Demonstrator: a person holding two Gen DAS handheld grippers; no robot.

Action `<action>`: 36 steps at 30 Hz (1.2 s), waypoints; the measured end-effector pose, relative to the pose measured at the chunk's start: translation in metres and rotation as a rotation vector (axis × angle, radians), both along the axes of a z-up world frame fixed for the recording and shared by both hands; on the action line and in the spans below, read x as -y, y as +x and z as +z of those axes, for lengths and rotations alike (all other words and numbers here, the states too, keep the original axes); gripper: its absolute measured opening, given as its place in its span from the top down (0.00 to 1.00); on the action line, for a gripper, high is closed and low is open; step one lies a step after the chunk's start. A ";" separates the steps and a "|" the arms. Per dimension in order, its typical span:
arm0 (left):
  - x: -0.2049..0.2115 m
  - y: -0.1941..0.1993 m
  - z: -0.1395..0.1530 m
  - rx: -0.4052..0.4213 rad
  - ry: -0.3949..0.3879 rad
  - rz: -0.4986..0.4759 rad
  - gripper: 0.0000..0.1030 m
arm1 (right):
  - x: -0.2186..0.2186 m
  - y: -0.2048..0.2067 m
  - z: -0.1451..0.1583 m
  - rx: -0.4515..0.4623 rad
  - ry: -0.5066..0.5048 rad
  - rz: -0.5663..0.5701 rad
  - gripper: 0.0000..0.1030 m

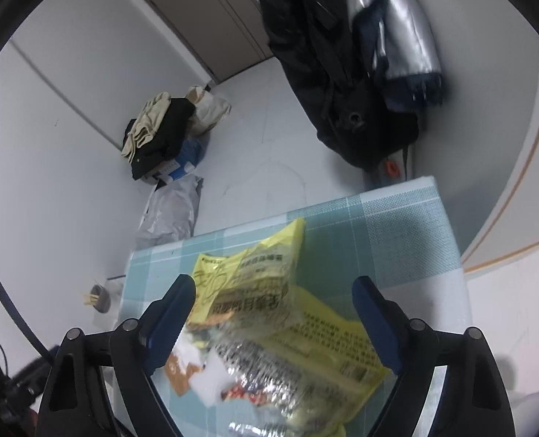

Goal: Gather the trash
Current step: 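Grasp the yellow plastic bag with the right tool and lift it, then grasp a white tissue with the left tool while right holds the yellow bag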

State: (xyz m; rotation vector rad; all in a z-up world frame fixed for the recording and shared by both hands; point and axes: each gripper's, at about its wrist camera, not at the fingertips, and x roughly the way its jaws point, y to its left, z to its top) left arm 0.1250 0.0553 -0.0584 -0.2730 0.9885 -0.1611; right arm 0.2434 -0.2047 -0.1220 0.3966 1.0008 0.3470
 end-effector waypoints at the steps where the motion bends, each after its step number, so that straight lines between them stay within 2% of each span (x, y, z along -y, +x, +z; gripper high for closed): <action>1: 0.000 0.002 -0.001 -0.007 -0.002 0.000 0.29 | 0.002 0.003 -0.003 -0.010 0.011 0.000 0.17; 5: 0.001 0.009 -0.006 -0.044 -0.030 0.006 0.29 | 0.006 0.013 -0.013 -0.049 0.072 0.015 0.30; 8: 0.003 0.012 -0.009 -0.064 -0.034 0.015 0.29 | 0.006 0.016 -0.019 -0.078 0.105 0.019 0.35; 12: 0.011 0.011 -0.006 -0.041 0.038 0.009 0.29 | 0.006 0.017 -0.024 -0.108 0.129 0.031 0.43; 16: 0.015 0.011 -0.007 -0.044 0.054 -0.007 0.29 | 0.005 0.016 -0.023 -0.110 0.129 0.043 0.53; 19: 0.013 0.011 -0.008 -0.051 0.049 -0.001 0.29 | 0.005 0.015 -0.021 -0.118 0.131 0.054 0.65; 21: 0.014 0.011 -0.007 -0.050 0.050 0.001 0.29 | 0.005 0.013 -0.020 -0.120 0.130 0.069 0.79; 24: 0.012 0.010 -0.005 -0.042 0.078 0.009 0.29 | 0.005 0.010 -0.017 -0.119 0.119 0.075 0.93; 29: 0.002 0.009 -0.006 -0.035 0.082 0.046 0.29 | 0.005 -0.001 -0.001 -0.058 0.116 0.093 0.96; 32: -0.002 0.011 -0.010 -0.055 0.062 0.059 0.29 | 0.003 -0.010 0.010 -0.027 0.116 0.099 0.96; 36: 0.002 0.015 -0.018 -0.100 0.009 0.028 0.29 | 0.007 -0.023 0.026 0.017 0.139 0.093 0.97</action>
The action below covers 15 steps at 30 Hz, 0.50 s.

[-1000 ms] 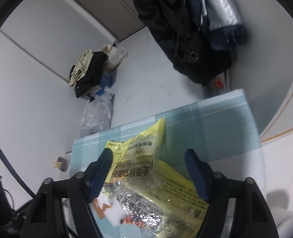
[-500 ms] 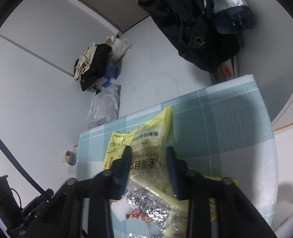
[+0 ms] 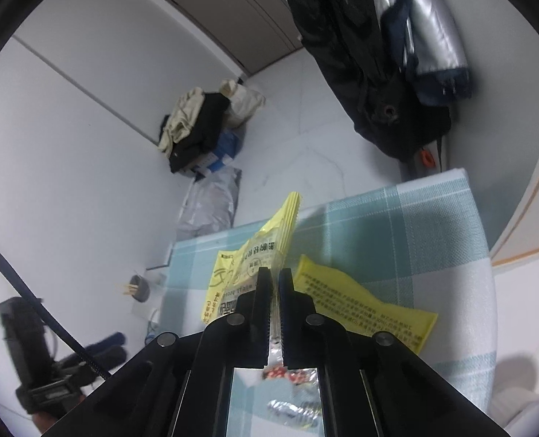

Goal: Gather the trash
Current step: 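Grasp a white tissue with the left tool while right holds the yellow bag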

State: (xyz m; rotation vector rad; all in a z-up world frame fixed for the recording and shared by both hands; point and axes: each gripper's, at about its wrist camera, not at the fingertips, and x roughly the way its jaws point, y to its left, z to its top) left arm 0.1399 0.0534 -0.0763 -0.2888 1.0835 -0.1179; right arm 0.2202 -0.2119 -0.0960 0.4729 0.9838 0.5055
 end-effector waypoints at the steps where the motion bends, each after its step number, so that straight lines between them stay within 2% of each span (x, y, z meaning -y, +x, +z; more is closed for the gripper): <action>1: 0.002 0.001 -0.003 -0.007 -0.001 0.003 0.29 | 0.003 -0.004 0.005 0.017 0.006 -0.007 0.97; 6: 0.012 0.006 -0.010 -0.031 -0.014 0.003 0.29 | 0.018 -0.016 0.024 0.080 0.017 -0.052 0.97; 9: 0.019 0.009 -0.014 -0.034 -0.012 0.005 0.29 | 0.029 -0.017 0.028 0.079 0.032 -0.068 0.97; 11: 0.026 0.011 -0.016 -0.029 0.010 0.000 0.29 | 0.034 -0.019 0.030 0.065 0.056 -0.077 0.97; 15: 0.040 0.018 -0.024 -0.041 0.047 -0.014 0.29 | 0.041 -0.025 0.041 0.106 0.047 -0.074 0.97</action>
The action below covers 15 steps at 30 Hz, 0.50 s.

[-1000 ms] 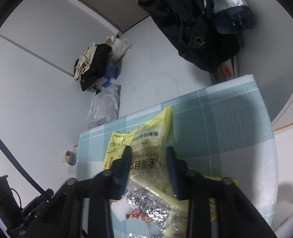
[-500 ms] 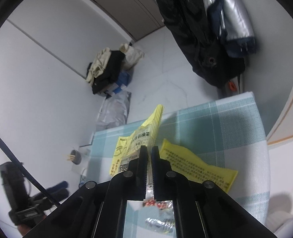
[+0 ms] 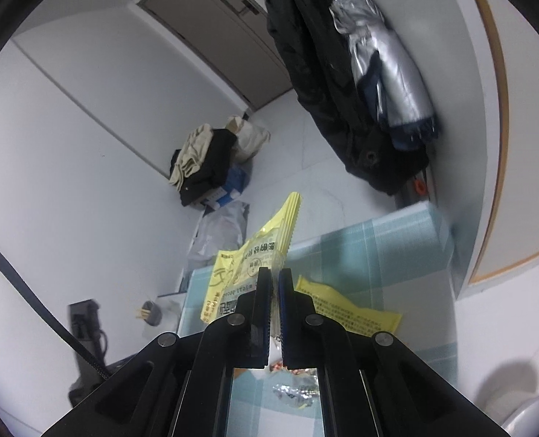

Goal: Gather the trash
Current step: 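Grasp a white tissue with the left tool while right holds the yellow bag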

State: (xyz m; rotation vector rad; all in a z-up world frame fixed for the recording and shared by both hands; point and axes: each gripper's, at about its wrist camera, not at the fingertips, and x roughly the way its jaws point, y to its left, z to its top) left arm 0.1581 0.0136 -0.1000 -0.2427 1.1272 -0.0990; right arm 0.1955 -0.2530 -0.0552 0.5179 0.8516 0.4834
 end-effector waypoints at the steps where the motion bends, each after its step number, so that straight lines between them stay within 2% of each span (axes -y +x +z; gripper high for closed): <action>1: 0.002 0.002 -0.003 -0.007 0.000 -0.004 0.29 | 0.001 0.000 0.002 0.010 -0.004 -0.001 0.97; 9: 0.001 0.019 -0.027 -0.079 0.000 0.026 0.29 | 0.009 0.001 0.005 0.030 -0.012 0.003 0.97; 15: 0.013 0.022 -0.026 -0.049 0.058 -0.002 0.32 | 0.013 0.008 0.001 0.023 -0.011 0.026 0.97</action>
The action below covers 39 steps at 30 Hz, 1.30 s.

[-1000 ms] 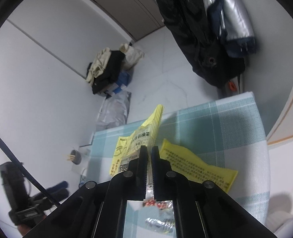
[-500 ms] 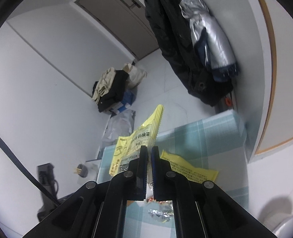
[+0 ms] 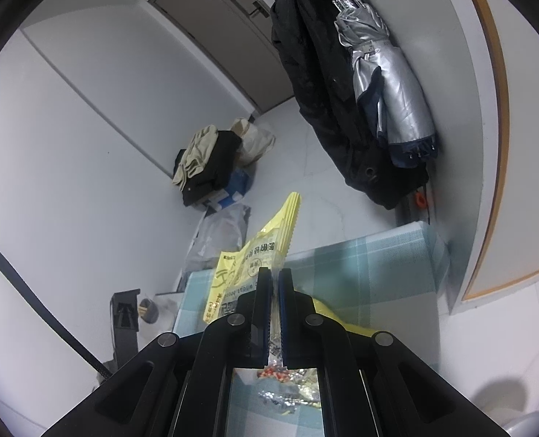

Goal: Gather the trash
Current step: 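Grasp a white tissue with the left tool while right holds the yellow bag, then lift the tissue with the left tool while right carries the yellow bag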

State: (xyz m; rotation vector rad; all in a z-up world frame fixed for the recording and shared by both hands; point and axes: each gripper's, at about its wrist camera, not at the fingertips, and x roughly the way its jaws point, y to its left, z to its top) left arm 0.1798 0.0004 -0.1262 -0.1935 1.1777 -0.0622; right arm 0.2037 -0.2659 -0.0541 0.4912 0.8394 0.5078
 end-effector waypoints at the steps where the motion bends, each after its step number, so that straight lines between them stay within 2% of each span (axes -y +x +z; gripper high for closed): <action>1: 0.002 0.001 -0.001 -0.003 0.010 -0.003 0.33 | 0.002 0.001 -0.001 -0.003 0.003 -0.001 0.97; 4: 0.006 0.002 -0.006 -0.010 0.032 -0.013 0.39 | 0.006 0.002 -0.003 -0.011 0.009 0.000 0.97; 6: 0.009 0.003 -0.007 -0.010 0.045 -0.017 0.40 | 0.008 0.002 -0.004 -0.010 0.010 0.000 0.97; 9: 0.010 0.006 -0.010 -0.014 0.026 -0.010 0.45 | 0.012 0.002 -0.005 -0.016 0.016 -0.001 0.97; 11: 0.011 0.009 -0.012 -0.028 0.021 -0.004 0.53 | 0.014 0.002 -0.006 -0.018 0.016 -0.001 0.97; 13: 0.014 0.009 -0.012 -0.020 0.044 -0.014 0.55 | 0.016 0.002 -0.006 -0.019 0.014 -0.001 0.97; 16: 0.018 0.008 -0.009 -0.013 0.066 -0.044 0.70 | 0.017 0.004 -0.007 -0.022 0.018 -0.005 0.97; 20: 0.014 0.005 -0.009 -0.010 0.042 -0.030 0.77 | 0.018 0.004 -0.007 -0.022 0.018 -0.004 0.97; 30: 0.010 -0.004 0.002 0.001 -0.011 -0.044 0.82 | 0.014 0.000 -0.006 -0.016 -0.004 -0.018 0.97; 35: 0.007 -0.010 0.018 0.053 -0.031 -0.072 0.82 | 0.005 -0.006 -0.003 -0.011 -0.104 -0.053 0.97; 39: -0.002 -0.018 0.029 0.093 -0.061 -0.073 0.82 | -0.002 -0.015 0.001 0.000 -0.131 -0.062 0.97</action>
